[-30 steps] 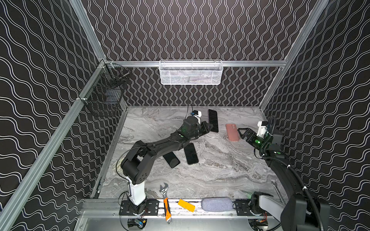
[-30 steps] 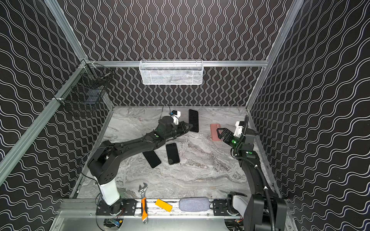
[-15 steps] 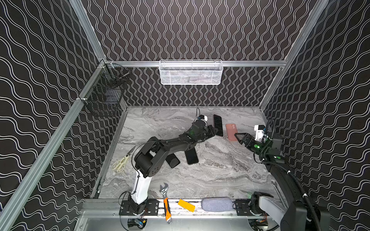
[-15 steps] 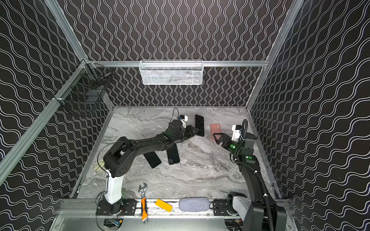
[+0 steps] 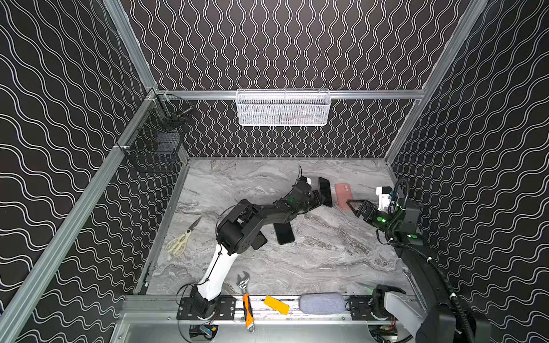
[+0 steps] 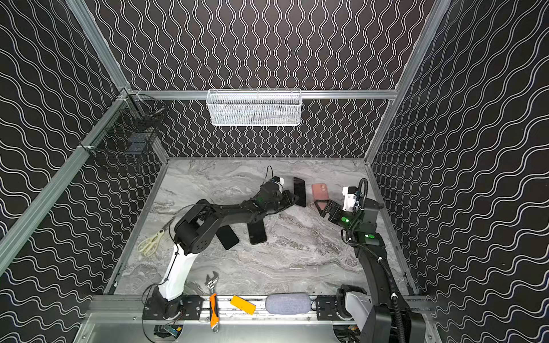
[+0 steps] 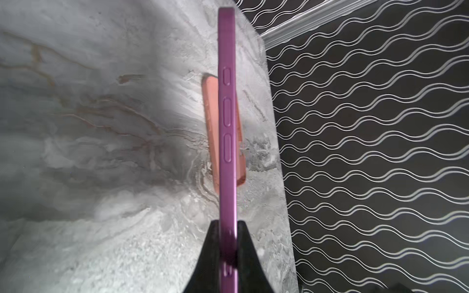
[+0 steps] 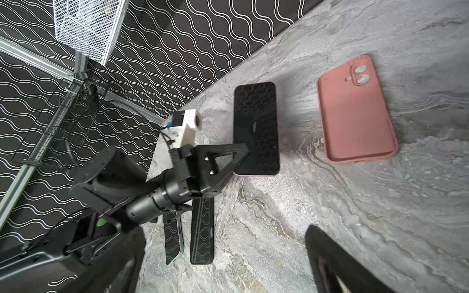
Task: Take the phone out of the phone case
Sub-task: Place the phone case at the top-right of the table, then place the phone at the top-center of the table.
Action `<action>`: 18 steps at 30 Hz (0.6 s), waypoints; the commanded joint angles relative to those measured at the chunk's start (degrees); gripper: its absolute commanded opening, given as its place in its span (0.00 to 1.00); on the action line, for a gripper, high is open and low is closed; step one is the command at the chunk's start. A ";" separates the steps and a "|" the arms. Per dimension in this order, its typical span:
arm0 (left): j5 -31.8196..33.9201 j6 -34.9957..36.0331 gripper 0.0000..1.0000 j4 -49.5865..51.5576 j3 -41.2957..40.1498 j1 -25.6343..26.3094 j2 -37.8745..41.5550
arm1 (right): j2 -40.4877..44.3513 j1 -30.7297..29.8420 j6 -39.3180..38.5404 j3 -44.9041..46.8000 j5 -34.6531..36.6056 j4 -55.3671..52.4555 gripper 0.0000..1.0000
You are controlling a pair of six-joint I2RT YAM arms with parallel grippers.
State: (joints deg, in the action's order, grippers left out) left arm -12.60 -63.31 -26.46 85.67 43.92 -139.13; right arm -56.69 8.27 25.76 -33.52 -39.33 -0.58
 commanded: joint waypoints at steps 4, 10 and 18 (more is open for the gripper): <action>-1.40 -1.23 0.00 -4.35 4.16 -0.69 -3.49 | 0.43 -0.01 -1.65 0.82 0.40 -0.63 0.99; -1.85 -1.06 0.00 -4.30 5.90 -1.36 -5.70 | 0.39 0.07 -1.25 2.13 -0.22 1.07 0.99; -2.47 -1.48 0.01 -4.30 6.88 -1.38 -7.55 | 1.60 0.08 -1.59 2.75 0.20 1.73 0.99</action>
State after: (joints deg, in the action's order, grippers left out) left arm -14.31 -64.55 -26.44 91.92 42.76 -146.61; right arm -55.59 8.32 24.64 -30.76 -39.57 -0.40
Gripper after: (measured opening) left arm 0.103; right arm 0.993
